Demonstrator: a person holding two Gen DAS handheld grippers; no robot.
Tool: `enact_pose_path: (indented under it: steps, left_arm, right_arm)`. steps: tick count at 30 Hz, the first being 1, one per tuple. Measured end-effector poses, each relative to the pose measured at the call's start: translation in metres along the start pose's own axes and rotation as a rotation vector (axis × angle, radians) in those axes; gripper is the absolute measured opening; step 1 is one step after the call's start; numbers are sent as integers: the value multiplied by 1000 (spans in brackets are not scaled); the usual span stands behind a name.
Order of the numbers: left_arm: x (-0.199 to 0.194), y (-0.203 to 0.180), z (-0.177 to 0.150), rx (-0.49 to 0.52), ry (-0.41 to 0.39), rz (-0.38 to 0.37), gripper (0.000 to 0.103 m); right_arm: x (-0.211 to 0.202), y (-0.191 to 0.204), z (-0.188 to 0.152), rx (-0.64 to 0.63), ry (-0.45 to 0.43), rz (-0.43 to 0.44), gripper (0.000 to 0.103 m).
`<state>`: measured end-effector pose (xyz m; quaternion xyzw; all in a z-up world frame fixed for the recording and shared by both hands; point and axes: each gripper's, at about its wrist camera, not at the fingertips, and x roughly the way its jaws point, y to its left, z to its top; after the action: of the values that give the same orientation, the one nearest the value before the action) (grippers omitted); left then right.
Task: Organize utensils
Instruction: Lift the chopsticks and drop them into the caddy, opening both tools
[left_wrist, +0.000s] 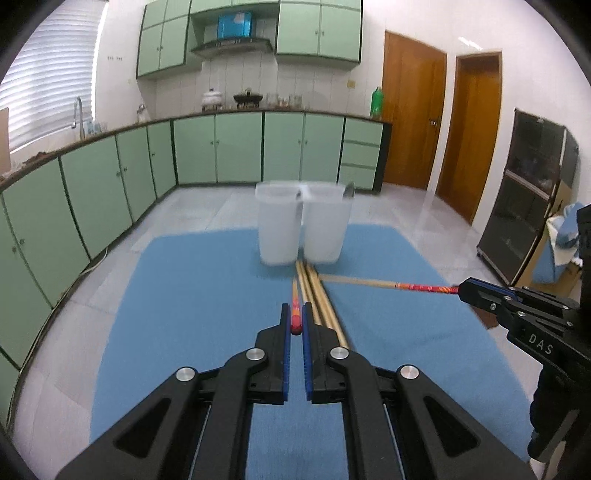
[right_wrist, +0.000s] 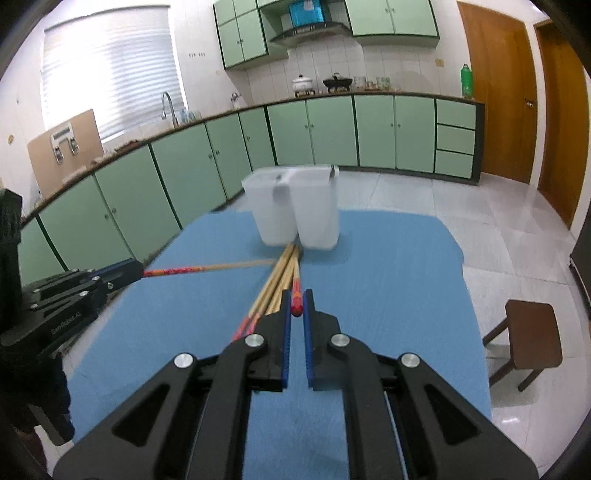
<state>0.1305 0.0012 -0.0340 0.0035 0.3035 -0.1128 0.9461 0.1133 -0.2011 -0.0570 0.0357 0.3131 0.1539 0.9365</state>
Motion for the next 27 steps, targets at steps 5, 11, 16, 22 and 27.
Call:
enact_pose_path:
  steps: [5,11,16,22,27]
  left_arm:
    - [-5,2,36,11,-66,-25,6]
    - [0,2,71,34,-107,-44,6]
    - [9,4,91,43,-112,-68,6]
    - [7,4,117,62,-153,-80,6]
    - [2,2,155,79,-223,-77,6]
  right_arm:
    - [-11,1,36,-22,-48,20,5]
    - [-8,-4,80,-47,-43,45,5]
    - [-6,-3,107,-90,-43,40,5]
    - [-15,-6,145,-105,-78,70,5]
    - [-20,-7,193,-117,-138,77,5]
